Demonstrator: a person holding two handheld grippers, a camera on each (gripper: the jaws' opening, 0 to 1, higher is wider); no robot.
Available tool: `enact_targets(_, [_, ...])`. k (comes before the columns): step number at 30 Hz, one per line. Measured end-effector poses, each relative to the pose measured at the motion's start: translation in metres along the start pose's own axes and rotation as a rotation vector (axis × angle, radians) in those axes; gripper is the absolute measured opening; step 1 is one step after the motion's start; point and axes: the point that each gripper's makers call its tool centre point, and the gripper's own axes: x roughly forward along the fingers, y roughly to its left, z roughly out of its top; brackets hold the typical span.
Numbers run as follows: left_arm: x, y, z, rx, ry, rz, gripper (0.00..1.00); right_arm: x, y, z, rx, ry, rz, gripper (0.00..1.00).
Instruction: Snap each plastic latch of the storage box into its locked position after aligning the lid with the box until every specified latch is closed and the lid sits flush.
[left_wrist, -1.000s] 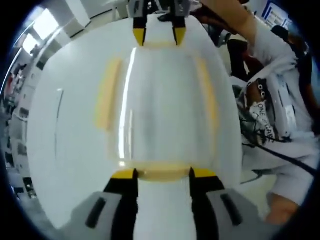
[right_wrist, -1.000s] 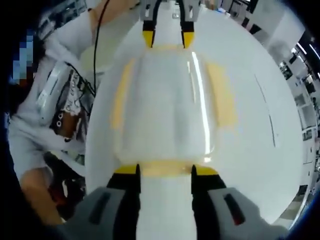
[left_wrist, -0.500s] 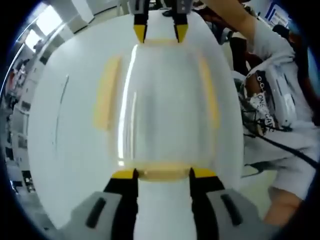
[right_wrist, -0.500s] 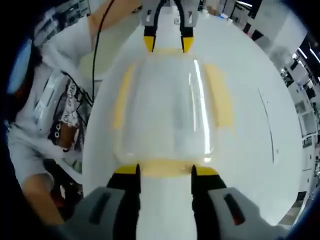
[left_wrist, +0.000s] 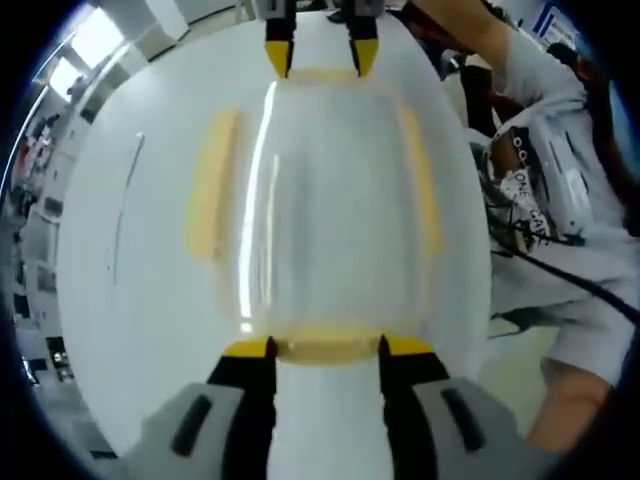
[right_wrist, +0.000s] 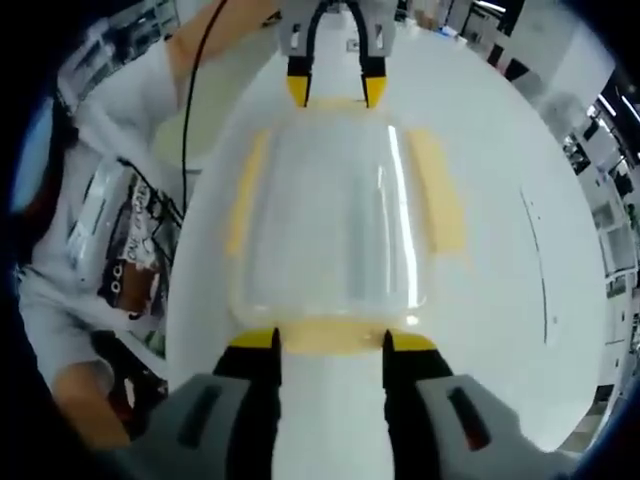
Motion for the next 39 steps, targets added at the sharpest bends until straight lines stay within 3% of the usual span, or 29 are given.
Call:
enact_targets(20, [0.003, 0.022, -0.002, 0.024, 0.042, 0.019, 0.4, 0.006, -0.01, -0.003, 0.024, 0.058, -0.012, 0.39])
enact_targets(39, [0.004, 0.024, -0.008, 0.022, 0.06, 0.01, 0.4, 0.011, -0.012, -0.001, 0.03, 0.081, -0.011, 0.4])
